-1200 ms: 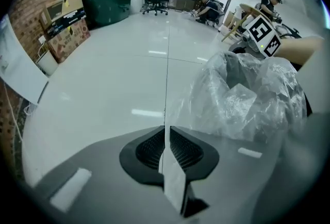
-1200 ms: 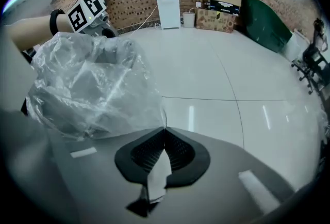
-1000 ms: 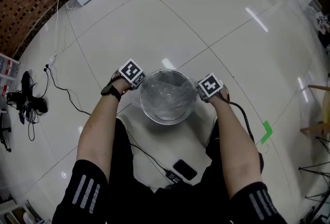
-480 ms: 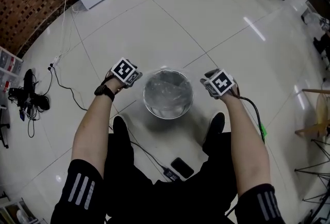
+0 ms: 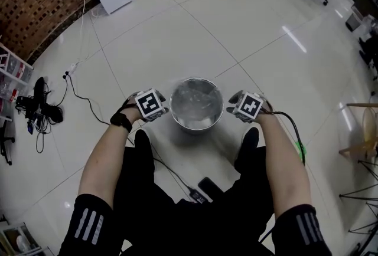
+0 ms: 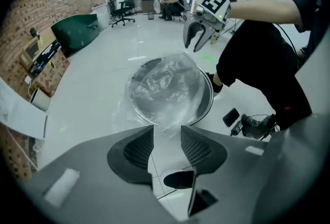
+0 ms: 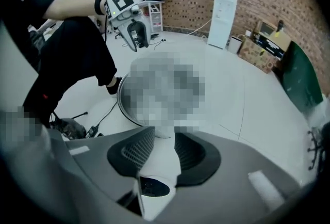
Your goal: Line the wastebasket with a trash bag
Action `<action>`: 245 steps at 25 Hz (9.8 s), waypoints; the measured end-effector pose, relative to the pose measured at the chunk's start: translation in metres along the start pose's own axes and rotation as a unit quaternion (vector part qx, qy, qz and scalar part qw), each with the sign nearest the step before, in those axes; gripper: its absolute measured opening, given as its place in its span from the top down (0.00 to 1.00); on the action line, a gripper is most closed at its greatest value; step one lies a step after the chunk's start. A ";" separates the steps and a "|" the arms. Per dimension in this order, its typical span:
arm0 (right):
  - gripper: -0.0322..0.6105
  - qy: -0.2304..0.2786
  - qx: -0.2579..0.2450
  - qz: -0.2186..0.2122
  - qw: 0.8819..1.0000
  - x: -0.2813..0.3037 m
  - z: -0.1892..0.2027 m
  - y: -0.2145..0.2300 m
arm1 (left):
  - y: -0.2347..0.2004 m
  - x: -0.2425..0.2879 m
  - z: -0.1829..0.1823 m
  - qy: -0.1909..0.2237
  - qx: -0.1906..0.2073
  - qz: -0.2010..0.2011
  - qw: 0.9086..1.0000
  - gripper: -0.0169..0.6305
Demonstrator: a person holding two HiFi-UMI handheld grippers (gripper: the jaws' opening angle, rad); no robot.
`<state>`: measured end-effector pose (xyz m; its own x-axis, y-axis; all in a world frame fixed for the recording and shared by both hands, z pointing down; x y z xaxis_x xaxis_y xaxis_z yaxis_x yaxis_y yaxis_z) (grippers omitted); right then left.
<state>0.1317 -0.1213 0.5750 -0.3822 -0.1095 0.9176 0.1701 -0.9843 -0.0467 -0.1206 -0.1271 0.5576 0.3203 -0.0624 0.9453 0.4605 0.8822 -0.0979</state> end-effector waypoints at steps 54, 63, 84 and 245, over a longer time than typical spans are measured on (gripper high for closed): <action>0.94 -0.062 0.028 -0.185 0.980 0.078 0.042 -0.070 | 0.078 0.112 0.091 -0.146 -0.025 0.127 0.981 0.98; 0.94 -0.073 0.008 -0.168 0.983 0.107 0.041 -0.055 | 0.061 0.140 0.089 -0.157 -0.049 0.118 0.979 0.98; 0.78 -0.040 0.052 -0.162 0.985 0.040 0.034 -0.027 | -0.015 0.028 0.023 0.014 -0.120 0.110 0.987 0.81; 0.94 0.279 0.074 0.176 0.941 -0.130 -0.127 -0.008 | 0.022 -0.139 -0.092 0.353 -0.114 -0.091 0.924 0.98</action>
<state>0.0648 -0.1168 0.4064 -0.6894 -0.5211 0.5032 0.4838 -0.8482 -0.2156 -0.0789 -0.1420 0.3951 0.6439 -0.5592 0.5221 0.6963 0.7111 -0.0971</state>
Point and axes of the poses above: the fingertips, and each gripper's own axes: x forward along the fingers, y to its right, z out of its underside, the point moved 2 cm from there along -x, backward along the fingers, and after that the axes turned 12 degrees about -x, right-handed, at the moved point
